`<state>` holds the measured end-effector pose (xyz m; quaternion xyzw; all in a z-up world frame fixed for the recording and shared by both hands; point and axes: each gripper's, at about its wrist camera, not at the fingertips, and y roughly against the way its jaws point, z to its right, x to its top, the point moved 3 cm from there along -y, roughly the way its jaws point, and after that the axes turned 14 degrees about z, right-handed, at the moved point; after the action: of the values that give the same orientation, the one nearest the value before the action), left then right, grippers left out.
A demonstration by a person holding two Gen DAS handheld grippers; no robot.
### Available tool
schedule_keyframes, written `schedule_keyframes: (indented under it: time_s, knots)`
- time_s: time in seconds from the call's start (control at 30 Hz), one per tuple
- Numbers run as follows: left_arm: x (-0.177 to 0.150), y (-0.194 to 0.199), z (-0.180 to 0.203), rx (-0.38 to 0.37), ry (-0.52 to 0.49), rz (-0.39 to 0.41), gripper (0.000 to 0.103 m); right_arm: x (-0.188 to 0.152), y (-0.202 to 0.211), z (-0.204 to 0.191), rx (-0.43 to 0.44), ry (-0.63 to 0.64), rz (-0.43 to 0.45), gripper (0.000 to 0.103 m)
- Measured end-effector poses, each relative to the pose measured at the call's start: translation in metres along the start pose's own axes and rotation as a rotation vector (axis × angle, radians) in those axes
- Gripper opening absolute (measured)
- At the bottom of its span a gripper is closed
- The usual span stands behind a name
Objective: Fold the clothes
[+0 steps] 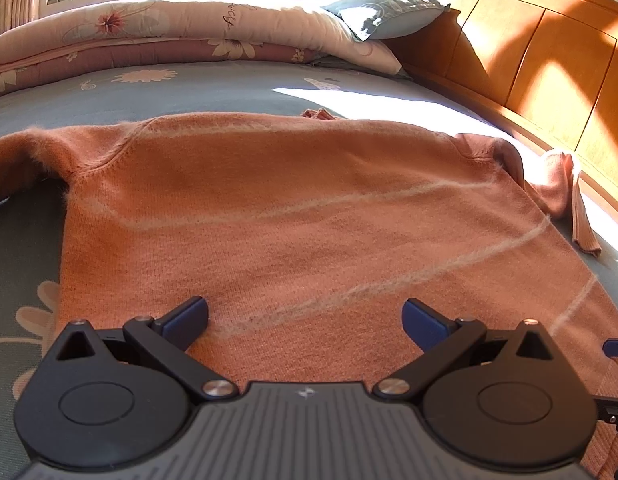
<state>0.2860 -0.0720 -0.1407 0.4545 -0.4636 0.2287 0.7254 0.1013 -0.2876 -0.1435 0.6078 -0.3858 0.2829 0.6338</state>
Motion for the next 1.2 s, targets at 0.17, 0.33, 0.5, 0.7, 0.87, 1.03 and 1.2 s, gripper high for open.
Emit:
schedule_keyframes:
  time_s: [0.17,0.33,0.5,0.7,0.87,1.03,1.2]
  knots:
    - [0.001,0.0,-0.001,-0.002,0.01,0.001,0.102,0.002,-0.003,-0.002,-0.001,0.013,-0.014,0.103]
    - [0.003,0.001,-0.005,-0.009,0.046,0.006,0.102,-0.001,-0.002,-0.002,0.011,0.03,0.012,0.103]
    - [0.006,0.004,-0.009,-0.019,0.086,0.033,0.102,-0.002,0.0,-0.002,0.012,0.044,0.044,0.103]
    - [0.018,0.016,-0.015,-0.016,0.075,0.108,0.102,0.017,0.008,-0.007,0.081,0.042,0.086,0.092]
    - [0.019,0.011,-0.022,0.025,0.076,0.092,0.102,0.073,0.002,-0.014,0.201,0.058,0.174,0.101]
    - [0.01,-0.002,-0.03,0.035,0.1,0.019,0.102,0.139,-0.035,-0.022,0.247,0.105,0.23,0.101]
    - [0.007,-0.006,-0.027,0.054,0.038,0.011,0.102,0.169,-0.102,-0.018,0.332,-0.008,0.108,0.075]
